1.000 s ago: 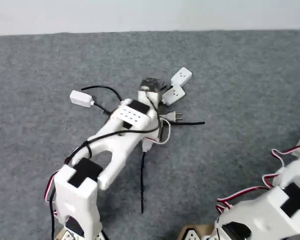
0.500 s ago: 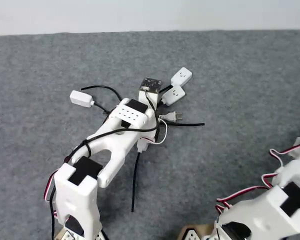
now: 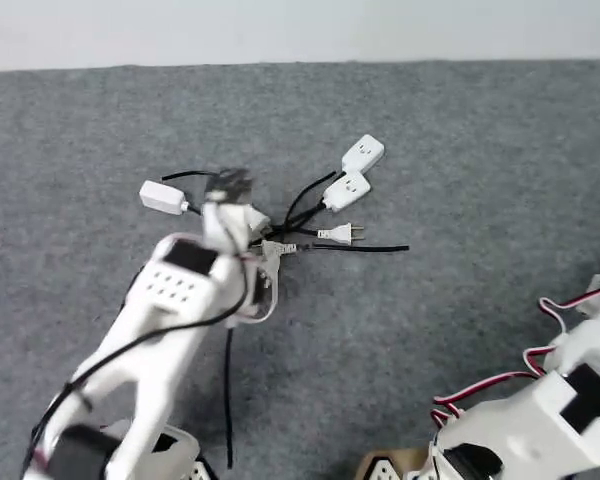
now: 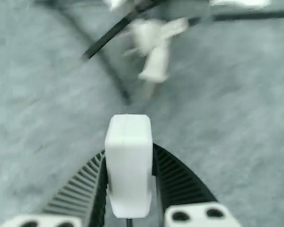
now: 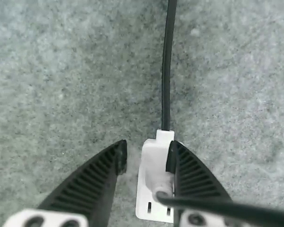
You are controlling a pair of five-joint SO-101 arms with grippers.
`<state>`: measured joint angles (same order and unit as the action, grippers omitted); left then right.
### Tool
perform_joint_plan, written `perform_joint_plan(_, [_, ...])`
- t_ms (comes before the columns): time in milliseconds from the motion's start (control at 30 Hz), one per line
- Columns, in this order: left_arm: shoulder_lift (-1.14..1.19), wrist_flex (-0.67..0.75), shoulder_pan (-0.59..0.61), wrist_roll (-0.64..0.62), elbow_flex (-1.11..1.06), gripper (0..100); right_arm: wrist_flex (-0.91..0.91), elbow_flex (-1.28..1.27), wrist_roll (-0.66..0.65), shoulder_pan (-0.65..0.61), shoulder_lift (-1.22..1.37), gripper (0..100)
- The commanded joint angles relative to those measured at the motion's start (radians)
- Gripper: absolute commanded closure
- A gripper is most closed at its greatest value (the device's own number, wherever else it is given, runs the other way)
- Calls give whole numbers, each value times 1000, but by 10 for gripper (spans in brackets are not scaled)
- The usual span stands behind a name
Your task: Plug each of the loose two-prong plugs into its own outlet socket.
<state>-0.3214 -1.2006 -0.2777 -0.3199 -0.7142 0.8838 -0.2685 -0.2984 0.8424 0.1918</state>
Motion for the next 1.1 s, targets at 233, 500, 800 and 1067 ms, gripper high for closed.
perform_joint_plan(233, [-6,143,166,9,-223,825,76,8,0,-16,-13,859])
perform_joint_plan(500, [63,141,219,121,-179,804,81,6,0,-33,-15,859])
perform_joint_plan(800, [-336,23,242,233,-189,805,99,6,-21,-47,-13,859])
perform_joint_plan(1067, [-496,-81,-9,252,-226,806,97,6,-21,-48,-7,859])
